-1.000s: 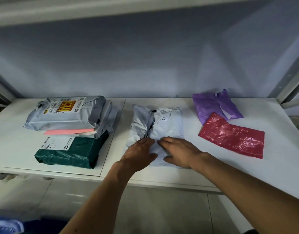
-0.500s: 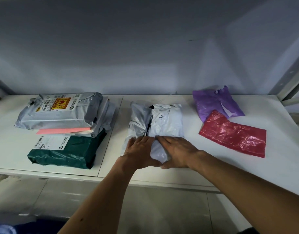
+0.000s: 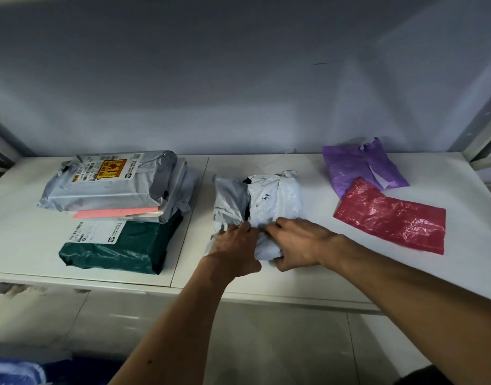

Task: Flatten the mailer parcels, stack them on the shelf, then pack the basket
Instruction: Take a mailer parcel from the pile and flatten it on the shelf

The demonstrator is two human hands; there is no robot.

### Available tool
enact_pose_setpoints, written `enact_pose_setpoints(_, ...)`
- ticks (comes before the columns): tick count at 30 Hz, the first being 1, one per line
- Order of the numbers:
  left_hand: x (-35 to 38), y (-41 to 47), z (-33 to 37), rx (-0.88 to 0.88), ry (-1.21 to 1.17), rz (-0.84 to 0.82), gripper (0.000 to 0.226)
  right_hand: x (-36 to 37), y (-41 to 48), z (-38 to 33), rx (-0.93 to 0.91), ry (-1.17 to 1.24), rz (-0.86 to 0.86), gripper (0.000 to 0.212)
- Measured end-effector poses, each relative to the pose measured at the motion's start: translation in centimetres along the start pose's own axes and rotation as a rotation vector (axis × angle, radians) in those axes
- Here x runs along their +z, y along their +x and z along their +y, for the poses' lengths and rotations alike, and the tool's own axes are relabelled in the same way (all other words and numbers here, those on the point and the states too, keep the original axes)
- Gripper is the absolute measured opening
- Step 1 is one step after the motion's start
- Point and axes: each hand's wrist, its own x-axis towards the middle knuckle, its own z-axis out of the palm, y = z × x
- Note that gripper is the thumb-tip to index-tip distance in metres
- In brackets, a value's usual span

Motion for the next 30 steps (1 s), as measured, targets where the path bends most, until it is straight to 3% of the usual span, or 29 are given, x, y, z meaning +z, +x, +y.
enact_pose_setpoints(6, 0.3, 0.3, 0.8, -0.012, -0.011, 0.044, 0.039, 0.5, 0.1, 0.3, -0.028, 0.008, 0.028, 0.06)
enact_pose_setpoints(15, 0.9, -0.1, 1.6, -0.061, 0.092, 0.141, 0.043, 1.1, -0.2, 0.1, -0.036, 0.003, 0.126, 0.06)
enact_pose_setpoints(19, 0.9, -0.2, 1.9, -0.086, 0.022, 0.182, 0.045, 1.3, -0.4, 0.1, -0.057, -0.041, 0.229, 0.056)
enact_pose_setpoints(24, 0.3, -0.1, 1.8, -0.121, -0.072, 0.126, 0.033, 0.3, -0.7, 0.3, 0.005, 0.013, 0.162, 0.049)
enact_pose_setpoints(30, 0.2, 0.6, 0.6, -0.116, -0.11, 0.091, 0.042, -0.1, -0.2, 0.7, 0.054, 0.122, 0.074, 0.04)
